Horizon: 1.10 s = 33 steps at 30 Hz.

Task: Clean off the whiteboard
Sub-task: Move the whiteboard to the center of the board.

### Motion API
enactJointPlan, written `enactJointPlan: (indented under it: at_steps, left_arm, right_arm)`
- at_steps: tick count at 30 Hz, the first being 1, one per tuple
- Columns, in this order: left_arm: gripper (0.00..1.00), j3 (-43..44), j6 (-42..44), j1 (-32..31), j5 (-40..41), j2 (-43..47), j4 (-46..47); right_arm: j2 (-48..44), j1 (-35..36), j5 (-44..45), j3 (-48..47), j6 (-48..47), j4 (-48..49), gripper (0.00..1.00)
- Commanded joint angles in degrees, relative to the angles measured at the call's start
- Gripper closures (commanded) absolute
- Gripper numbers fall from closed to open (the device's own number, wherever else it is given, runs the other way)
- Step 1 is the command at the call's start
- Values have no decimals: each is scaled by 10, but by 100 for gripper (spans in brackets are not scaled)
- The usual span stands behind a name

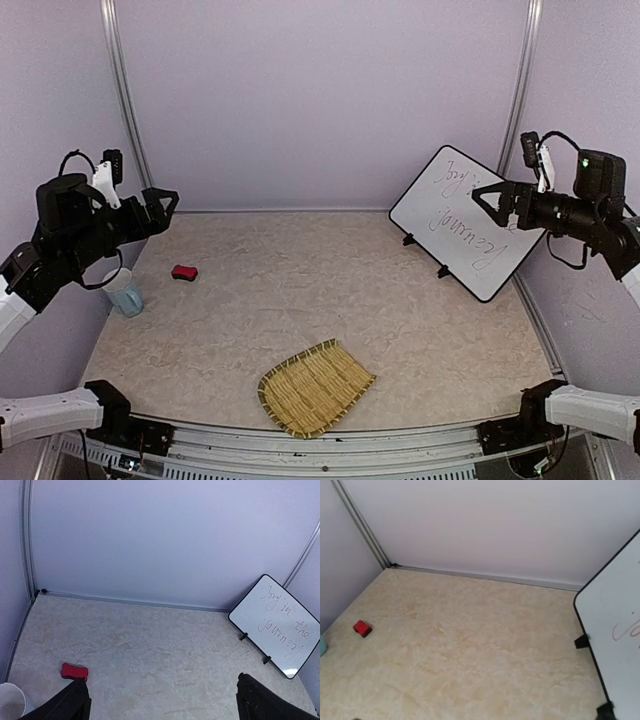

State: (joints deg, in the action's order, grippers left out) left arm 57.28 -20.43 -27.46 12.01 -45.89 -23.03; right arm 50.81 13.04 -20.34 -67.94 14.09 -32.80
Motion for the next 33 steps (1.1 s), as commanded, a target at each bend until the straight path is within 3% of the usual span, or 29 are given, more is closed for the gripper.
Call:
enactJointPlan:
  at_steps: [1, 8, 23, 33]
  left_arm:
    - [1, 12, -17, -16, 1, -4, 3]
    - [1, -6, -27, -50, 22, -16, 12]
    - [1, -53, -48, -112, 43, -54, 45]
    - [1, -69, -60, -128, 54, -55, 40]
  right_arm:
    - [-4, -9, 38, -5, -5, 0, 0]
    - [0, -11, 67, 21, 5, 15, 0]
    - [77, -3, 234, 118, 83, 53, 6]
    - [135, 53, 318, 157, 135, 105, 8]
